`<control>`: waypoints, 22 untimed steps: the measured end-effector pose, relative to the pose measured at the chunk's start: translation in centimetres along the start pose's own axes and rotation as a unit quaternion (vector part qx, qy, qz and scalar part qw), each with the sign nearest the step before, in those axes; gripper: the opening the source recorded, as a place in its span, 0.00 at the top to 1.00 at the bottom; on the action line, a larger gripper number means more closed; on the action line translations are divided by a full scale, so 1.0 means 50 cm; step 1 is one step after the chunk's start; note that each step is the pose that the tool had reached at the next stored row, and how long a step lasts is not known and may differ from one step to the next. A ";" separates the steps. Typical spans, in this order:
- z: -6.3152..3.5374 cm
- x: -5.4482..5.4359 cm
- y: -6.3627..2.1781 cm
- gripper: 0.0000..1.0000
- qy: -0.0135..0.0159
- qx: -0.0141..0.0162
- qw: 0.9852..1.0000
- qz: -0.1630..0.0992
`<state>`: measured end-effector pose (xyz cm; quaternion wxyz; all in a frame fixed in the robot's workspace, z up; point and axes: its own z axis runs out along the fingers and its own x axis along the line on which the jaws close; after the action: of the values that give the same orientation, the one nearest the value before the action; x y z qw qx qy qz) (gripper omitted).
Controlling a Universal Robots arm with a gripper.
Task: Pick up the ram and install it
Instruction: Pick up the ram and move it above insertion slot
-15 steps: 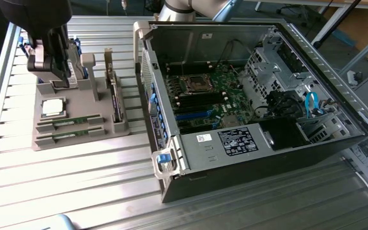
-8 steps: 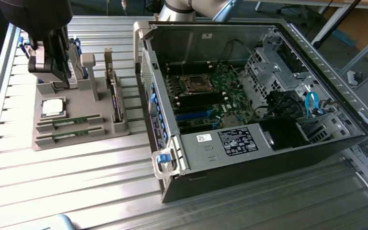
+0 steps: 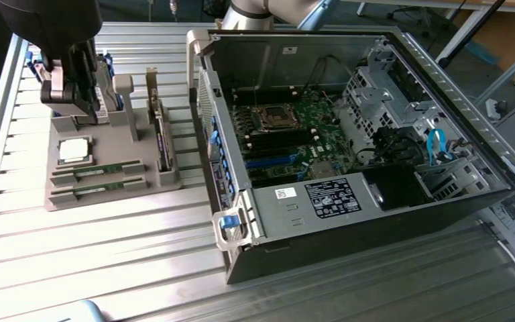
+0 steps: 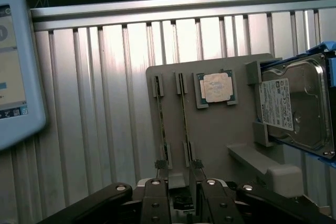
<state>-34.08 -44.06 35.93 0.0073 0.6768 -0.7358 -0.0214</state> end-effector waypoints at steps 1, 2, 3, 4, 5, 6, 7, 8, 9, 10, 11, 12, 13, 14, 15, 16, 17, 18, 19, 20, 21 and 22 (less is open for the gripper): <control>0.001 0.000 0.000 0.70 0.000 0.000 1.000 0.000; 0.002 0.000 0.000 0.70 0.000 0.000 1.000 -0.001; 0.002 0.000 0.000 0.70 0.000 0.000 1.000 -0.001; 0.003 0.000 0.000 0.70 0.000 0.000 1.000 -0.001; 0.003 0.000 0.000 0.70 0.000 0.000 1.000 -0.001; 0.004 0.000 0.000 0.70 0.000 0.000 1.000 -0.001; 0.004 0.000 0.000 0.70 0.000 0.000 1.000 -0.001; 0.005 0.000 0.000 0.70 0.000 0.000 1.000 -0.002; 0.006 0.000 0.000 0.70 0.000 0.000 1.000 -0.002; 0.007 0.000 0.000 0.70 0.000 0.000 1.000 -0.002; 0.008 0.000 0.000 0.70 0.000 0.000 1.000 -0.002; 0.008 0.000 0.000 0.70 0.000 0.000 1.000 -0.003; 0.009 0.000 0.000 0.70 0.000 0.000 1.000 -0.003; 0.009 0.000 0.000 0.70 0.000 0.000 1.000 -0.003; 0.010 0.000 0.000 0.70 0.000 0.000 1.000 -0.003; 0.011 0.000 -0.001 0.70 0.000 0.000 1.000 -0.003; 0.011 0.000 0.000 0.70 0.000 0.000 1.000 -0.004; 0.012 0.000 -0.001 0.70 0.000 0.000 1.000 -0.004; 0.012 0.000 -0.001 0.70 0.000 0.000 1.000 -0.004; 0.013 0.000 -0.001 0.70 0.000 0.000 1.000 -0.004; 0.013 0.000 -0.001 0.70 0.000 0.000 1.000 -0.004; 0.014 0.000 -0.001 0.70 0.000 0.000 1.000 -0.004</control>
<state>-34.08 -44.06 35.24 0.0074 0.6801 -0.7328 -0.0214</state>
